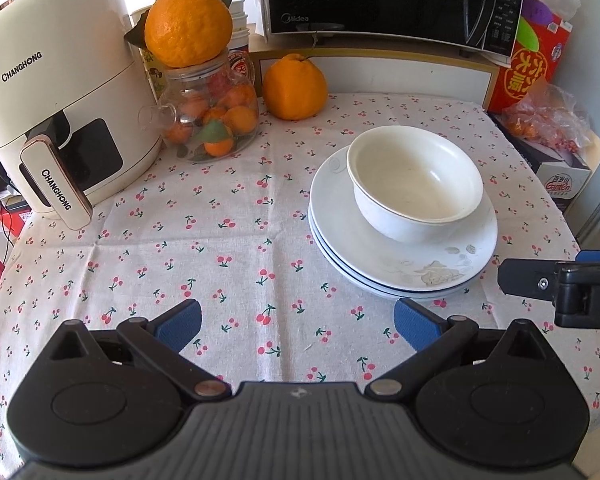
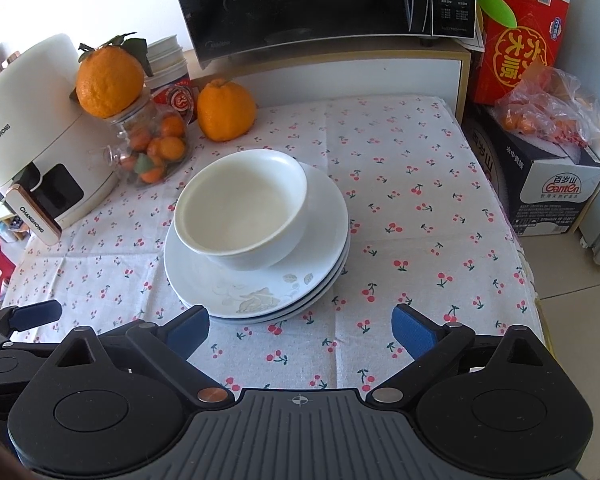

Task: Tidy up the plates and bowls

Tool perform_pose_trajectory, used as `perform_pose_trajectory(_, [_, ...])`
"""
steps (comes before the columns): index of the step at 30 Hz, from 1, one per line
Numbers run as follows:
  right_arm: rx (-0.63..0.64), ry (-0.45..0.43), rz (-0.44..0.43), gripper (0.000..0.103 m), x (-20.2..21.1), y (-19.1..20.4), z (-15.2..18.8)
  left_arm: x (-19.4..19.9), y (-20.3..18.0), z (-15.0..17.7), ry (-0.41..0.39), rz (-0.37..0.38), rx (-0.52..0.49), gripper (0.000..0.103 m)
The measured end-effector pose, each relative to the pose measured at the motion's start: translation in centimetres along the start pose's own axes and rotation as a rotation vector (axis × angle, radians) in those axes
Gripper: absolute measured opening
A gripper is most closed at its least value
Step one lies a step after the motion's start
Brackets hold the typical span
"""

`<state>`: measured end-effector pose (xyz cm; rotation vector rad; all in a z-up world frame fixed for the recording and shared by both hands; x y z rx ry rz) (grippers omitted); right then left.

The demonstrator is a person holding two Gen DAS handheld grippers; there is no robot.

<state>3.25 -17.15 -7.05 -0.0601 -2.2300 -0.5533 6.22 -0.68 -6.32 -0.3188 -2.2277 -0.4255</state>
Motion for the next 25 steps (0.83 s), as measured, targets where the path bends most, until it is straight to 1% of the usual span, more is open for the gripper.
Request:
perform_pose_trajectory(15, [0.006,0.006,0.003,0.099,-0.3,0.1,0.0,-0.1,0.8,0.3,0.016,-0.020,0.017,0.103])
perform_pose_trajectory(25, [0.031,0.013,-0.001,0.099,-1.2,0.5,0.4,-0.7,1.6,0.5,0.025,-0.017,0.035,0.103])
Point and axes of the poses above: each gripper's, at about its wrist camera, not at the fingertips, and x roughly against the way its jaws point, y to its left, z to its underside, the point moved 6 cm from there along -x, roughly the way its jaws point, and after that the axes turned 14 degrees about -x, right-handed, at the moved point
